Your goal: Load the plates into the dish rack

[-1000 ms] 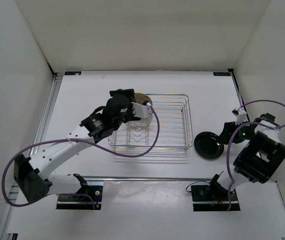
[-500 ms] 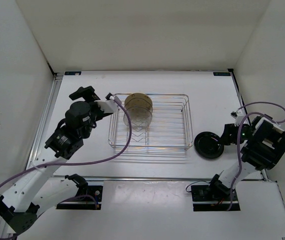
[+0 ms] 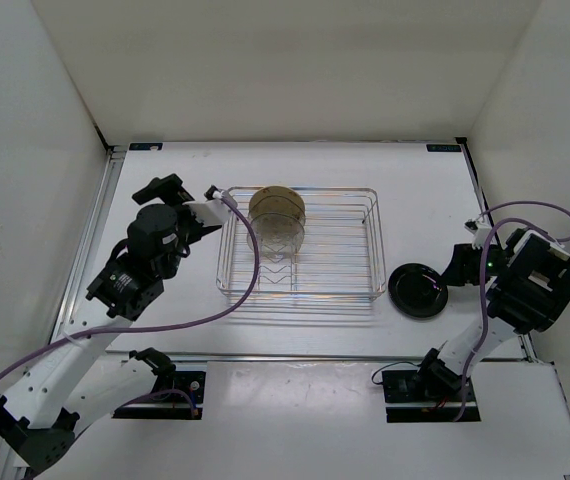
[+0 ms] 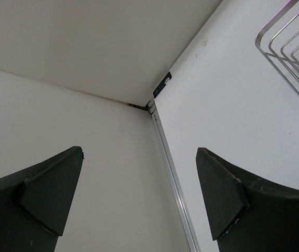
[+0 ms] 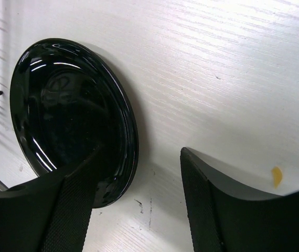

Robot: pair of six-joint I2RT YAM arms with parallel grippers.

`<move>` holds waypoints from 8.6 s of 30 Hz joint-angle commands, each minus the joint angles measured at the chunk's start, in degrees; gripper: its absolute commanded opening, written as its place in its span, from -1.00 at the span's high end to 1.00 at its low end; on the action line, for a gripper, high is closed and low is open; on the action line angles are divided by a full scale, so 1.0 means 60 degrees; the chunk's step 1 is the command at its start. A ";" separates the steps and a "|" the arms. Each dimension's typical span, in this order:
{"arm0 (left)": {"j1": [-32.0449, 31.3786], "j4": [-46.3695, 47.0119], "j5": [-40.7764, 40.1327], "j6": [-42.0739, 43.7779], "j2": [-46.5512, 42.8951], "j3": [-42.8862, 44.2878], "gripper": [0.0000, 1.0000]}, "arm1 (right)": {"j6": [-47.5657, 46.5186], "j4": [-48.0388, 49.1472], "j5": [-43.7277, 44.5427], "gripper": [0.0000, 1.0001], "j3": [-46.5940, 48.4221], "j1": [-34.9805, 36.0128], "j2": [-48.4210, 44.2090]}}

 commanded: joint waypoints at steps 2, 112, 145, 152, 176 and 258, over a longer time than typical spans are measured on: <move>0.0055 -0.0133 -0.0138 -0.0168 0.0055 0.0438 -0.99 | -0.0409 0.0122 0.0327 -0.28 -0.0267 -0.0027 0.0304; 0.0947 -0.0221 0.0199 -0.0432 -0.1202 -0.0558 -0.99 | -0.2096 0.6818 1.1401 1.00 0.2940 1.4841 -0.3475; 0.2897 -0.0484 0.0198 -0.1457 -0.3430 -0.1510 -0.99 | -0.0220 0.5308 1.0976 1.00 0.4214 1.5705 -0.2157; 0.2897 -0.0485 0.0198 -0.1545 -0.3518 -0.1510 -0.99 | -0.0395 0.5308 1.0977 1.00 0.4039 1.5443 -0.2245; 0.3072 -0.0573 0.0374 -0.1633 -0.3518 -0.1788 -0.99 | -0.1289 0.5820 1.1561 1.00 0.4406 1.6056 -0.2595; 0.3512 -0.0924 0.0374 -0.1897 -0.4411 -0.1686 -0.99 | 0.2666 0.3286 0.8853 1.00 0.4522 1.6511 -0.0531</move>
